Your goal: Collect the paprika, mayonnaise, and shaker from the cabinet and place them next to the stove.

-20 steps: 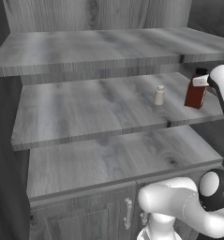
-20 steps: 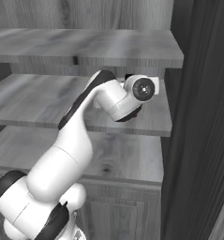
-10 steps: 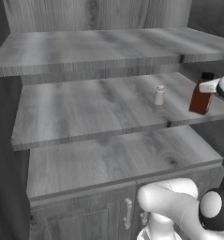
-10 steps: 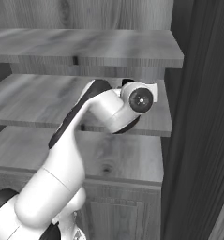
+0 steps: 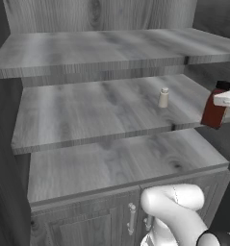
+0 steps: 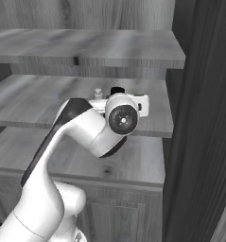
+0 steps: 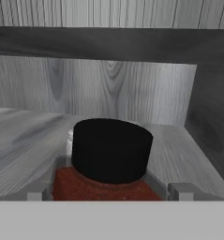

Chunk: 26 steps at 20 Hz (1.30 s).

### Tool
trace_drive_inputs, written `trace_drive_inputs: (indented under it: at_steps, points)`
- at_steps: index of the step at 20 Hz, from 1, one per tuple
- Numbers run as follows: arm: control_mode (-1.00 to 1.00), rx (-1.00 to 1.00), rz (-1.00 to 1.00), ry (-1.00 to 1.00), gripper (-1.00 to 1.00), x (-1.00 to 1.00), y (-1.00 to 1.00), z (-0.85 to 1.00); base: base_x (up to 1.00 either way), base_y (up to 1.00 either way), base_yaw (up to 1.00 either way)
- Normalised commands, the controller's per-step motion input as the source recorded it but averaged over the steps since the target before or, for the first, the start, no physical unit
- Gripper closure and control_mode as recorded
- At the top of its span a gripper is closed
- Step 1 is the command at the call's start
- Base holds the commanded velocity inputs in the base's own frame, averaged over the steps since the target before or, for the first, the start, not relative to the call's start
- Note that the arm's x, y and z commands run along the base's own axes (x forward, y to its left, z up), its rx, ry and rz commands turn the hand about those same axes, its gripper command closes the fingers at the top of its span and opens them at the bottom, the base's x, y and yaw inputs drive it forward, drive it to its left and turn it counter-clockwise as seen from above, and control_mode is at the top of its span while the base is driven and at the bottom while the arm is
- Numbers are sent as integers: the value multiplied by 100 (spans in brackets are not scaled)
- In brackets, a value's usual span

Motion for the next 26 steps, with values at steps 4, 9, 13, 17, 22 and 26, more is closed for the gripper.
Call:
trace_drive_inputs:
  at_steps: [4,9,13,17,22,26]
  points:
    - [-100,-1,0,0,100,-78,29,18,0,0,0]
    - [-100,-2,0,0,100,-76,34,11,0,0,0]
    - [-100,-2,0,0,100,-65,43,1,0,0,0]
    - [-100,-2,3,0,100,-51,35,-2,0,0,0]
    - [-100,0,5,0,100,-27,19,-2,0,0,0]
    - [100,0,0,0,100,0,0,0,-82,0,11]
